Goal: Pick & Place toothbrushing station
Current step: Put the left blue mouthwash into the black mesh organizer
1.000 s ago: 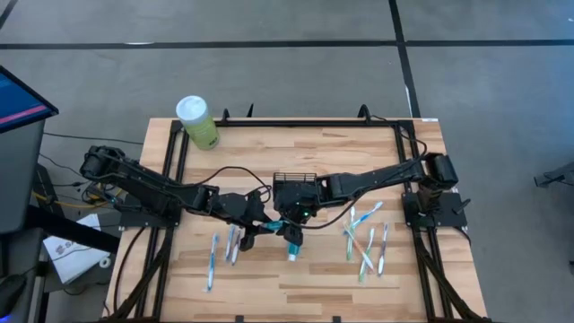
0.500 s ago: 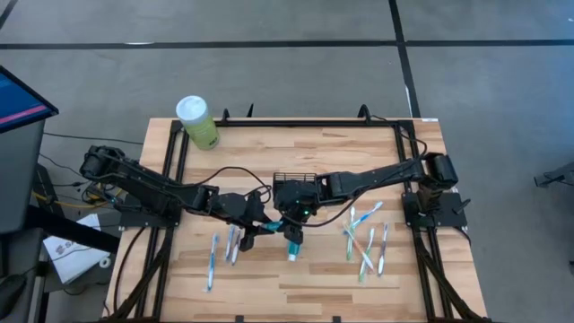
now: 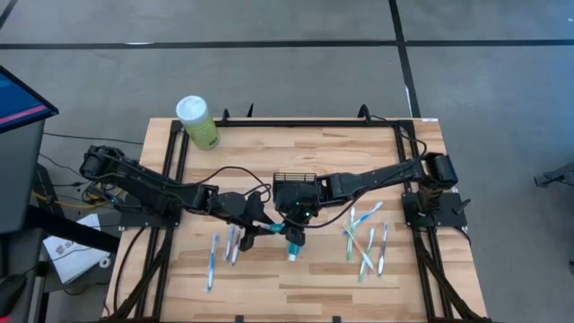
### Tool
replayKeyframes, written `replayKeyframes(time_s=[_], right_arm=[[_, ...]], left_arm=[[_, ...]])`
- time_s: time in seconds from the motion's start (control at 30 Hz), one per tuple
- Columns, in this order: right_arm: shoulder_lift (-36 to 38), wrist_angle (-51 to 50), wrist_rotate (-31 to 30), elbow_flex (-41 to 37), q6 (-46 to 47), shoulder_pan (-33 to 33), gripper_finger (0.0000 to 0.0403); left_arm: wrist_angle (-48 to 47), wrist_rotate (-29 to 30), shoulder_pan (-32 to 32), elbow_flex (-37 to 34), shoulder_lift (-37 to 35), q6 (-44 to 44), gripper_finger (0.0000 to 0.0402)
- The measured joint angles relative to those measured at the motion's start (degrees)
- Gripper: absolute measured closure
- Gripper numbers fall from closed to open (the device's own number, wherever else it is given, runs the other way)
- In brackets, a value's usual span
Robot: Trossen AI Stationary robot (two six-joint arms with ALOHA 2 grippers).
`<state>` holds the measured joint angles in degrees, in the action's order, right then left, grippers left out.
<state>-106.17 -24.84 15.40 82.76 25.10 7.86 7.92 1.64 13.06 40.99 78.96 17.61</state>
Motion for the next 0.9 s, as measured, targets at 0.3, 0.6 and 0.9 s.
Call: replayKeyframes(time_s=[0.3, 0.6, 0.9], right_arm=[[-0.02, -1.71, 0.50, -0.04, -0.02, 0.04, 0.0317], [-0.02, -1.53, 5.19, -0.04, -0.02, -0.72, 0.0317], [3.63, -0.86, 7.01, -0.07, 0.17, -1.62, 0.0317]], left_arm=[[-0.06, -0.65, -0.02, 0.00, -0.08, 7.78, 0.0242], [-0.07, 2.25, -0.51, -1.10, -7.07, 11.38, 0.0244], [0.40, 4.38, -3.83, -8.41, -20.97, 20.76, 0.0262]])
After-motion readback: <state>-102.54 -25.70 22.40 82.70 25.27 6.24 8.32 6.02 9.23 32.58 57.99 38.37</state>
